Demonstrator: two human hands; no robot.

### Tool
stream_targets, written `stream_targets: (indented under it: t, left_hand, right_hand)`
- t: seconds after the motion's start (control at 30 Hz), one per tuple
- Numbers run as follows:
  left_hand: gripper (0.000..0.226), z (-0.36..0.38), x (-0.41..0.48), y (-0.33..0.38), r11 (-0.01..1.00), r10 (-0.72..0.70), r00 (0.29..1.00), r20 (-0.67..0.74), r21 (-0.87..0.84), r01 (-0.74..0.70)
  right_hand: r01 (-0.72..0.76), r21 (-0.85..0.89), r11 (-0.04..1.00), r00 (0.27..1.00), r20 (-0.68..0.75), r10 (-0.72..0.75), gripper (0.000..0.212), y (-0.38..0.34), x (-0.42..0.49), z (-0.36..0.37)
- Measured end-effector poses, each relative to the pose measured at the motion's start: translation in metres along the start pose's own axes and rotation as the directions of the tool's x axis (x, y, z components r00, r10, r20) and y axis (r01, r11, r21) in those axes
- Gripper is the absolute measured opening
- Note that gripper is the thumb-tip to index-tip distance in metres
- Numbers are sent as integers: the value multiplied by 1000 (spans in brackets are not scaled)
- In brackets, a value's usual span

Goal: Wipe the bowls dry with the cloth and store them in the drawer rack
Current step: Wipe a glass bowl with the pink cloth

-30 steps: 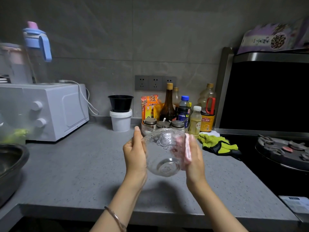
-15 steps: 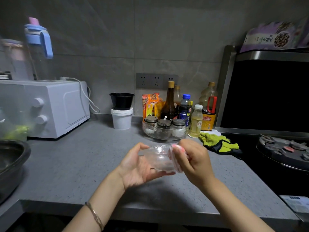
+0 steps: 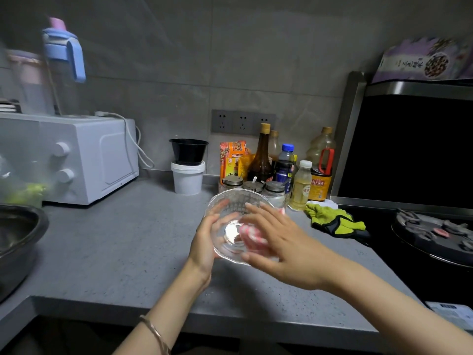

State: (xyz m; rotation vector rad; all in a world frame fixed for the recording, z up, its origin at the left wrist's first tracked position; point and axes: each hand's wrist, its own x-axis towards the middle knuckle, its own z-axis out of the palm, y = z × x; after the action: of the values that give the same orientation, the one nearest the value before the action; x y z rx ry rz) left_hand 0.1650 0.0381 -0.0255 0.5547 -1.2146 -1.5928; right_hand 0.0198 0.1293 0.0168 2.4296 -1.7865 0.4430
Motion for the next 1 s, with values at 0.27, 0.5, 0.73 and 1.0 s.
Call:
stream_targets:
  t: [0.27,0.5,0.73,1.0]
  left_hand:
    - [32,14,-1,-16,987,105,986,-131,-109,-119]
    - [39,-2,0,-13,994,-5,1000,28,-110,8]
    - [50,-11,-4,-15,996,71,988,134,-63,-63]
    - [38,-12,-2,-14,985,169,978,125,7,-171]
  right_hand:
    - [22,-179,984,999,40,-15,70,-20,-6,29]
    - [157,-195,968,982,-73,-174,48,-3,0,42]
    - [119,-551,826,911,-269,-311,50,7,9,48]
    - [136,-513,847,909,-275,-313,50,-3,3,63]
